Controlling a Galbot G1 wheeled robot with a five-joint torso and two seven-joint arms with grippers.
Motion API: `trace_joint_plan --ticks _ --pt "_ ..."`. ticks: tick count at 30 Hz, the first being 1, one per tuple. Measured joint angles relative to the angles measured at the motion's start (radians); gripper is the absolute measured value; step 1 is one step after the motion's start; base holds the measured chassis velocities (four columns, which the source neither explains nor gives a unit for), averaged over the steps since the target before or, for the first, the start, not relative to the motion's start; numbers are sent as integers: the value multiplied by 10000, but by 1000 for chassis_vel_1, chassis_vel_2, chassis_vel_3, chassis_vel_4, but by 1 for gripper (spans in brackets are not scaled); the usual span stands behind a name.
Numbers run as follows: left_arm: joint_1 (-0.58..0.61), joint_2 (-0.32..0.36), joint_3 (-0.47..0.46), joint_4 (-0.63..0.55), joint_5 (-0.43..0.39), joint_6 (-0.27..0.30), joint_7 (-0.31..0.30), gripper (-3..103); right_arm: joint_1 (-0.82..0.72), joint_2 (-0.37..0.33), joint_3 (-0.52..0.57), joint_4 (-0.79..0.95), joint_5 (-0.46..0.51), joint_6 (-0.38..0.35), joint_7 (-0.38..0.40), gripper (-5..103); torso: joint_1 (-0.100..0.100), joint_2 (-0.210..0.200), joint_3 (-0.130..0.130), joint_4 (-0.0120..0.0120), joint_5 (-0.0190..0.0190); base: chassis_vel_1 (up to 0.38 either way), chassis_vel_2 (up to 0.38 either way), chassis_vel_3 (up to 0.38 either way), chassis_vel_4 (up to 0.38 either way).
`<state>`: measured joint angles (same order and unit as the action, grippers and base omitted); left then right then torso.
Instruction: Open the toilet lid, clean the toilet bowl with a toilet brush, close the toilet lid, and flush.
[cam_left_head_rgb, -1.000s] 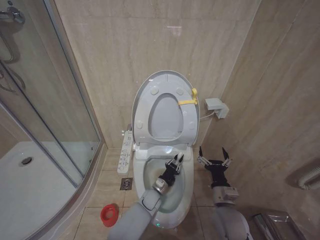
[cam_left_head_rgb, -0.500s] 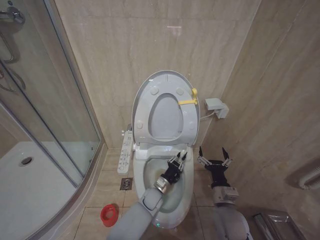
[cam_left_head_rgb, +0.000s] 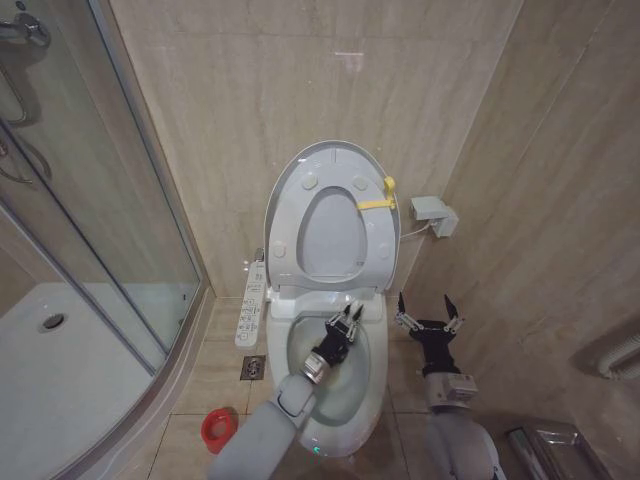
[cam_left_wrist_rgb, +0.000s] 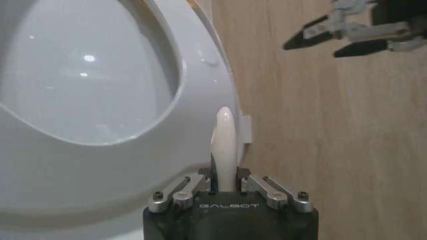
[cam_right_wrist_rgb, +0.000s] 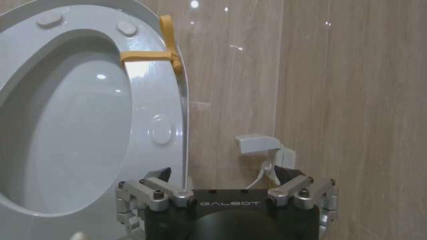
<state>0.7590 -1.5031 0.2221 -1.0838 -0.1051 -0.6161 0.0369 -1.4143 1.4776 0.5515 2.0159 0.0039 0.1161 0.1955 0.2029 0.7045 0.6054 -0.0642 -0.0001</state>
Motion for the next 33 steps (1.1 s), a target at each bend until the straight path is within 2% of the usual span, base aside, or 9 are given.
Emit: trace_joint_plan --ticks 5,10,14,16,18,22,23,30,33 --pt "-47 -128 -95 912 26 -76 47 19 0 0 0 -1 0 0 0 100 0 0 -1 1 0 0 0 0 0" --pt "-88 4 -422 807 83 -92 42 19 0 0 0 0 0 0 0 100 0 -1 1 2 0 0 0 0 0" --pt "91 195 -612 -448 68 229 -94 19 0 0 0 0 0 0 -1 100 0 0 0 0 0 0 0 0 0" --pt "432 329 -680 -1633 67 652 -262 19 0 0 0 0 0 0 -1 100 0 0 0 0 -1 0 0 0 0" --pt "564 373 -726 -2033 69 767 -296 19 0 0 0 0 0 0 -1 100 0 0 -1 -2 -1 0 0 0 0" --pt "1270 599 -1095 -3794 149 1163 -330 19 0 0 -1 0 0 0 -1 100 0 0 -1 0 0 0 0 0 0" --pt "1270 599 -1095 -3794 149 1163 -330 19 0 0 -1 0 0 0 -1 100 0 0 -1 0 0 0 0 0 0" --pt "2502 1186 -1678 -6120 345 1698 -536 19 0 0 -1 0 0 0 -1 100 0 0 -1 3 0 0 0 0 0" --pt "2713 1259 -1784 -6422 417 1714 -549 19 0 0 0 0 0 0 0 100 0 0 -1 2 0 0 0 0 0"
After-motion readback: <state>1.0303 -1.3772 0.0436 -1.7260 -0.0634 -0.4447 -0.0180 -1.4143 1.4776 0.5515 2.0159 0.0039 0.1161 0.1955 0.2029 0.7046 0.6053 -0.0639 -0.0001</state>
